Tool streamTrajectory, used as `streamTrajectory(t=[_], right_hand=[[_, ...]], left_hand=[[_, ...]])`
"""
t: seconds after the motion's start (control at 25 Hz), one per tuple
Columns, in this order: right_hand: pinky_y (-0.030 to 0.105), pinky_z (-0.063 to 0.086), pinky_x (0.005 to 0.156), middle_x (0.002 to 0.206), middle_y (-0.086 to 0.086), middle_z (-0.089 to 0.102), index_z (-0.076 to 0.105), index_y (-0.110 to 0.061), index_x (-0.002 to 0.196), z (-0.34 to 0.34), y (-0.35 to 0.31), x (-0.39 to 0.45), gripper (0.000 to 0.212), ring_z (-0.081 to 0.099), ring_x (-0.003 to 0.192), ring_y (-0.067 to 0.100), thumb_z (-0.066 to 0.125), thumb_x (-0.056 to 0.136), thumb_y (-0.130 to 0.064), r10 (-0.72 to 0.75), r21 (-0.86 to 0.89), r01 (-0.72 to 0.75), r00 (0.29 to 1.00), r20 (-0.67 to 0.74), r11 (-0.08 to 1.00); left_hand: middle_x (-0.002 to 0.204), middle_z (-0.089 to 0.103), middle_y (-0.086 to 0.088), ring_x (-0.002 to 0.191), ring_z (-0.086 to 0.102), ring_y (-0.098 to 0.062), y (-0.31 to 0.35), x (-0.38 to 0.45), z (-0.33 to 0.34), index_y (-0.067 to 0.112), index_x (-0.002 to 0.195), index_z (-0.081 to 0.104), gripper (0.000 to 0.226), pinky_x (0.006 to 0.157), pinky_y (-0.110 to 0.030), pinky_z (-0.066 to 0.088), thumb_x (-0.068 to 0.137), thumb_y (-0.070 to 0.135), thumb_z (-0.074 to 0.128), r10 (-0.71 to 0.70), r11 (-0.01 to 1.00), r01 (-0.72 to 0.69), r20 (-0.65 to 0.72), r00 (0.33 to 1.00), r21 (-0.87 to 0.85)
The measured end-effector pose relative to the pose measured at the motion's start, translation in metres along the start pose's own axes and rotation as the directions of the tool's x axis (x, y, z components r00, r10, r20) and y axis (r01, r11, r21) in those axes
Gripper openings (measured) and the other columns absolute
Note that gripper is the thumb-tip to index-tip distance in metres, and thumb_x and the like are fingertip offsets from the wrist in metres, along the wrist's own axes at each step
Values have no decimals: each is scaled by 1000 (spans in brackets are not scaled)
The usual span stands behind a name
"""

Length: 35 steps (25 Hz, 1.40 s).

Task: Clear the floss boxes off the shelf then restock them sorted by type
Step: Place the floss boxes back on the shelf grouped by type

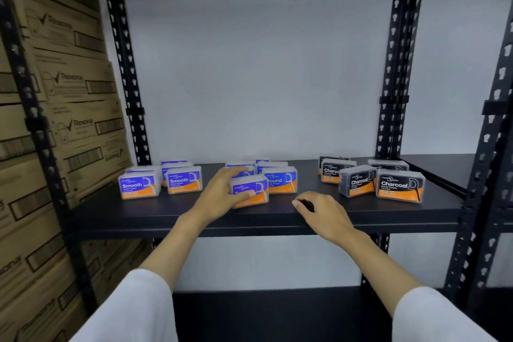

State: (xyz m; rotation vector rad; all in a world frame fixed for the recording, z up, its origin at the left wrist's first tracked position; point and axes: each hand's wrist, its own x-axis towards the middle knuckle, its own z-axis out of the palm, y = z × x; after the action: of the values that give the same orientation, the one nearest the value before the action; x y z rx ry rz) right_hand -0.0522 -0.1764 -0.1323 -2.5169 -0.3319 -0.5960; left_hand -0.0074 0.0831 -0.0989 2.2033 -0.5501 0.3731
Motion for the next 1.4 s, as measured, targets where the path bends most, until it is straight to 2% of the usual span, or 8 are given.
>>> streamTrajectory(t=[0.08, 0.2, 0.36, 0.52, 0.72, 1.0, 1.2, 1.4], right_hand=[[27, 49, 75, 103, -6, 68, 66, -24, 106, 7, -10, 5, 27, 60, 92, 10, 46, 97, -39, -26, -5, 26, 1000, 13, 1000], [26, 49, 73, 100, -7, 68, 66, -25, 104, 18, -23, 11, 27, 60, 89, 9, 46, 96, -41, -53, -12, 53, 998, 35, 999], [26, 51, 72, 96, -4, 69, 67, -23, 102, 37, -43, 19, 30, 61, 87, 9, 46, 96, -44, -123, -40, 124, 992, 24, 992], [20, 43, 70, 102, -11, 68, 64, -28, 106, 52, -44, 20, 31, 60, 93, 6, 42, 96, -47, -174, -177, 153, 979, -105, 972], [20, 42, 65, 100, -13, 70, 66, -30, 105, 63, -37, 19, 27, 63, 91, 6, 45, 95, -45, -260, -288, 189, 937, -232, 939], [16, 38, 57, 91, -14, 71, 67, -31, 98, 67, -36, 20, 35, 65, 81, 5, 37, 92, -47, -292, -319, 192, 907, -304, 928], [19, 43, 56, 94, -14, 70, 66, -31, 100, 68, -36, 21, 41, 65, 83, 6, 30, 93, -49, -284, -324, 183, 911, -299, 928], [20, 42, 59, 97, -11, 70, 66, -29, 103, 70, -35, 21, 34, 65, 86, 8, 38, 94, -46, -270, -328, 174, 922, -277, 929]], left_hand=[[139, 43, 7, 125, 42, -10, 4, -2, 11, 36, 136, 45, 57, 98, -34, 48, 85, 38, 70, 50, 984, -46, -23, 998, 172], [141, 44, 3, 130, 40, -15, 0, -6, 7, 34, 136, 48, 51, 104, -38, 44, 89, 26, 67, 40, 982, -35, -19, 999, 184], [133, 50, 4, 123, 44, -10, -28, -23, -40, 34, 128, 53, 46, 107, -32, 40, 88, 15, 67, 26, 983, -15, -57, 998, 182], [136, 43, 1, 127, 40, -14, -62, -43, -90, 28, 131, 53, 47, 106, -24, 30, 88, 13, 66, -24, 942, 72, -151, 988, 327], [135, 41, 3, 127, 36, -21, -79, -45, -112, 32, 138, 45, 51, 100, -42, 41, 92, 23, 62, -72, 810, 189, -226, 971, 555], [140, 41, -2, 126, 42, -24, -80, -34, -100, 28, 139, 43, 52, 99, -41, 44, 92, 15, 60, -108, 777, 268, -299, 948, 570], [146, 41, -8, 137, 34, -29, -72, -37, -87, 20, 144, 36, 62, 113, -45, 31, 88, 11, 64, -65, 743, 294, -372, 926, 601], [130, 55, -4, 114, 52, -25, -34, -56, -51, 17, 122, 59, 28, 92, -39, 45, 95, 18, 53, 70, 842, 225, -512, 856, 491]])
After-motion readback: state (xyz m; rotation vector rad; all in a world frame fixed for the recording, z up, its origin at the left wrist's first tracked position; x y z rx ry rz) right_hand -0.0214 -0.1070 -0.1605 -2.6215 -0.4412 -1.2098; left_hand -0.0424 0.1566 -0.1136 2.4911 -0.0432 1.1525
